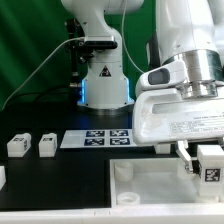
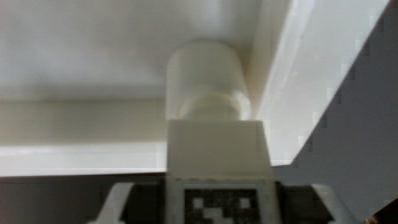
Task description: Assemble one leg
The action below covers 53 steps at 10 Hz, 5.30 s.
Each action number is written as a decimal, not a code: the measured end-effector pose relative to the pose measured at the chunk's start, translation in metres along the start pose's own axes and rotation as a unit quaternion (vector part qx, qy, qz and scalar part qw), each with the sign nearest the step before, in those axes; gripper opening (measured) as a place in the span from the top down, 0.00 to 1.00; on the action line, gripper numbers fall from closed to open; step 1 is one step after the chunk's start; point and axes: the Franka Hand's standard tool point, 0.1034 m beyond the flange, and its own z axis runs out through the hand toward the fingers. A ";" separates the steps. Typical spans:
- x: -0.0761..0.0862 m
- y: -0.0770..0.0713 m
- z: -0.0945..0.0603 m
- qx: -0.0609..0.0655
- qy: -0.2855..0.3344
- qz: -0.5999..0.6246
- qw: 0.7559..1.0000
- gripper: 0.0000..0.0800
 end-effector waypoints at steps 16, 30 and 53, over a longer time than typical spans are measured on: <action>0.016 -0.007 -0.035 0.013 -0.013 0.005 1.000 0.19; 0.037 0.016 -0.027 0.011 -0.321 0.002 0.947 0.19; 0.013 0.006 0.003 -0.164 -0.202 0.684 0.681 0.63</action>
Offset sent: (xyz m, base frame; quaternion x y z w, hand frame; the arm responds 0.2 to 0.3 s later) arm 0.0000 0.0000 0.0000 0.0000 0.0000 0.0000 1.0000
